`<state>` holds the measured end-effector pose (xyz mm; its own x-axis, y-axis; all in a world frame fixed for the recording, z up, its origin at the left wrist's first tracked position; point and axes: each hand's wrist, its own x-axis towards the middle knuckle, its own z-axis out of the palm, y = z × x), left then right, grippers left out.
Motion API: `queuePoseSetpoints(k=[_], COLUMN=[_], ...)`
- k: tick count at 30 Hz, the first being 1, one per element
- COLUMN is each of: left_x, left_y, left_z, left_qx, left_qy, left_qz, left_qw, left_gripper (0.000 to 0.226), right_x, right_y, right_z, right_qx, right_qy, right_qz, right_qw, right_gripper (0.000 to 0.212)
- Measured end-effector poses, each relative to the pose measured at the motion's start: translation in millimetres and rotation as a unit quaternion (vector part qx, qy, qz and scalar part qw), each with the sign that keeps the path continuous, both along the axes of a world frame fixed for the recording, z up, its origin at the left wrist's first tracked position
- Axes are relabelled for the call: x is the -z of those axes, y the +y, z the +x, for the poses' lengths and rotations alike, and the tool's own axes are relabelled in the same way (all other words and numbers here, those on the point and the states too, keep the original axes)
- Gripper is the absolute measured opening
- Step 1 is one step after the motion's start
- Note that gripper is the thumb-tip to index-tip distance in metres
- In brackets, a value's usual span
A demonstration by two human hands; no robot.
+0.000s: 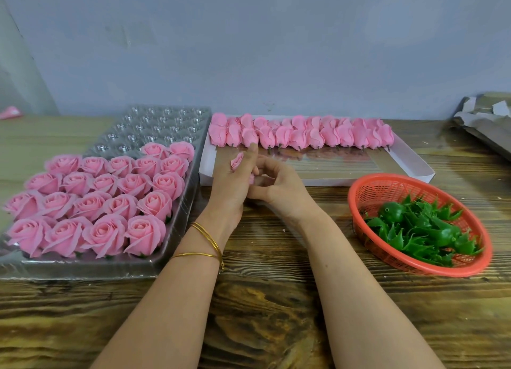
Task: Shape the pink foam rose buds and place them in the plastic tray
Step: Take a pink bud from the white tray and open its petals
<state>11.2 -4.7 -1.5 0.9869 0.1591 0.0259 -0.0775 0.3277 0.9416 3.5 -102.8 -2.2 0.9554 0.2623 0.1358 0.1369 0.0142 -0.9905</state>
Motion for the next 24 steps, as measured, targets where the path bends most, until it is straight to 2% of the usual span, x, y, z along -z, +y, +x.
queuePoseSetpoints(k=[5,12,16,19,24], left_x=[-3.0,-1.1,0.6,2.1,1.7], left_y=[-1.4,3.5,3.8,3.7,2.6], left_z=[-2.0,-2.0,0.5,2.0,1.6], left_qx=[0.001,0.0,-0.012,-0.022,-0.019], left_qy=[-0.004,-0.014,-0.008,-0.012,0.004], left_qz=[-0.003,0.032,0.043,0.043,0.025], left_qw=[1.0,0.999,0.999,0.999,1.0], left_gripper=[0.035,0.029,0.04,0.049,0.048], right_x=[3.2,-0.2,-3.3,-3.6,-3.8], right_y=[0.8,-1.0,-0.4,0.4,0.0], right_z=[2.9,-0.3,-2.5,-3.2,-3.8], right_qx=[0.019,-0.018,-0.03,-0.031,-0.019], right_qy=[-0.021,-0.026,-0.03,-0.028,-0.012], right_qz=[-0.007,-0.011,-0.005,0.002,0.005], right_qw=[1.0,0.999,0.999,0.999,1.0], right_gripper=[0.028,0.026,0.026,0.018,0.018])
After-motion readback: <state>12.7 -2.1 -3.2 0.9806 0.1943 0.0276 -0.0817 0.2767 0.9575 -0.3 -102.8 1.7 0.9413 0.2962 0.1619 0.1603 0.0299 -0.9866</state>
